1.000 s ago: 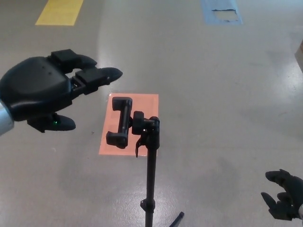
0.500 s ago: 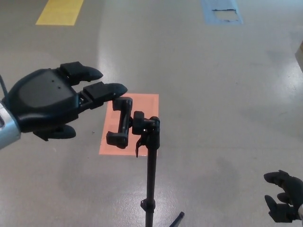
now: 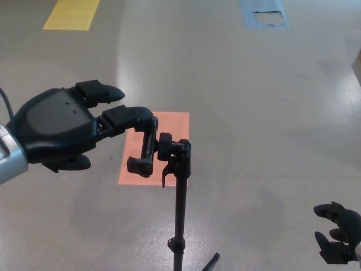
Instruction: The robot uses its left hand to grab the top of a phone stand kept on the floor and tilt it upwards to adjust its angle
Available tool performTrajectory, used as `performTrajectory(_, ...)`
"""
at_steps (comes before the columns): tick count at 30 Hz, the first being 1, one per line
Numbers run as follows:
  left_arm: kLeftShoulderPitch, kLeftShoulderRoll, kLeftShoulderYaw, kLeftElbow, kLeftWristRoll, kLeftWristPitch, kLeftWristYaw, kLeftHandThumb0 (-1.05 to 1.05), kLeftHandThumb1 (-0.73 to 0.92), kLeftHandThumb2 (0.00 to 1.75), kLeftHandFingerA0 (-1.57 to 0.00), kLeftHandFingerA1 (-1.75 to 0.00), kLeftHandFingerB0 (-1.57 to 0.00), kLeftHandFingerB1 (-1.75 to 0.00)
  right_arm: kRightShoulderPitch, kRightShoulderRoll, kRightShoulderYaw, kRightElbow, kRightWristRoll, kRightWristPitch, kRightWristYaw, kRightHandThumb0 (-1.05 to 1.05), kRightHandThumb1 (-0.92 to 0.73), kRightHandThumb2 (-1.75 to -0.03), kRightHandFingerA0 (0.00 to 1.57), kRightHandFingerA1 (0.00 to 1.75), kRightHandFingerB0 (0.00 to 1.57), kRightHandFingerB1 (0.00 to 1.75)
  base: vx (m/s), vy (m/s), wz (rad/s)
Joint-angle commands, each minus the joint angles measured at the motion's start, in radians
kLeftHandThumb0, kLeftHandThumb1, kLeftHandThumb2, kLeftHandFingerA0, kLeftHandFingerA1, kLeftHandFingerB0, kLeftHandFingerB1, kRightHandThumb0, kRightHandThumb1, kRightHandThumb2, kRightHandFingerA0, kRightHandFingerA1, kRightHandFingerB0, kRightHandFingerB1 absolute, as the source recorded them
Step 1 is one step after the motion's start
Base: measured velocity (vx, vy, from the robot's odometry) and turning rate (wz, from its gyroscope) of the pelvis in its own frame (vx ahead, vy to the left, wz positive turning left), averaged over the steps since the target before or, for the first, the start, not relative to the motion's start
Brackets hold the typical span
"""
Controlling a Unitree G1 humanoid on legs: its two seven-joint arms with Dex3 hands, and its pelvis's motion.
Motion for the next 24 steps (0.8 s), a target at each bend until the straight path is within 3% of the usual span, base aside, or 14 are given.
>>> performTrajectory(1, -0.014, -0.006, -0.005, 0.013, 0.004, 0.007, -0.001, -0.32, 0.41, 0.62, -0.08, -0.27, -0.02, -0.24, -0.015, -0.020, 0.003, 0.000, -0.005, 0.020, 0.012, -0.26, -0.62, -1.10, 0.08, 0.50, 0.07, 0.50, 0.00, 0.000, 0.00)
performTrajectory(19, -0.005, -0.011, -0.011, 0.013, 0.003, 0.021, -0.026, -0.37, 0.47, 0.63, -0.09, -0.28, -0.04, -0.24, -0.031, -0.021, 0.012, 0.005, -0.006, 0.040, 0.030, -0.26, -0.61, -1.10, 0.09, 0.50, 0.09, 0.50, 0.00, 0.000, 0.00)
performTrajectory(21, -0.004, -0.012, -0.014, 0.021, 0.006, 0.016, -0.019, -0.34, 0.48, 0.56, -0.12, -0.27, -0.07, -0.26, -0.035, -0.021, 0.015, 0.004, -0.008, 0.043, 0.031, -0.26, -0.61, -1.10, 0.08, 0.50, 0.08, 0.50, 0.00, 0.000, 0.00)
performTrajectory(24, 0.000, -0.012, -0.021, 0.030, 0.011, 0.019, -0.023, -0.38, 0.44, 0.65, -0.07, -0.26, -0.02, -0.24, -0.043, -0.020, 0.020, 0.003, -0.013, 0.050, 0.029, -0.26, -0.60, -1.10, 0.10, 0.51, 0.09, 0.50, 0.00, 0.000, 0.00)
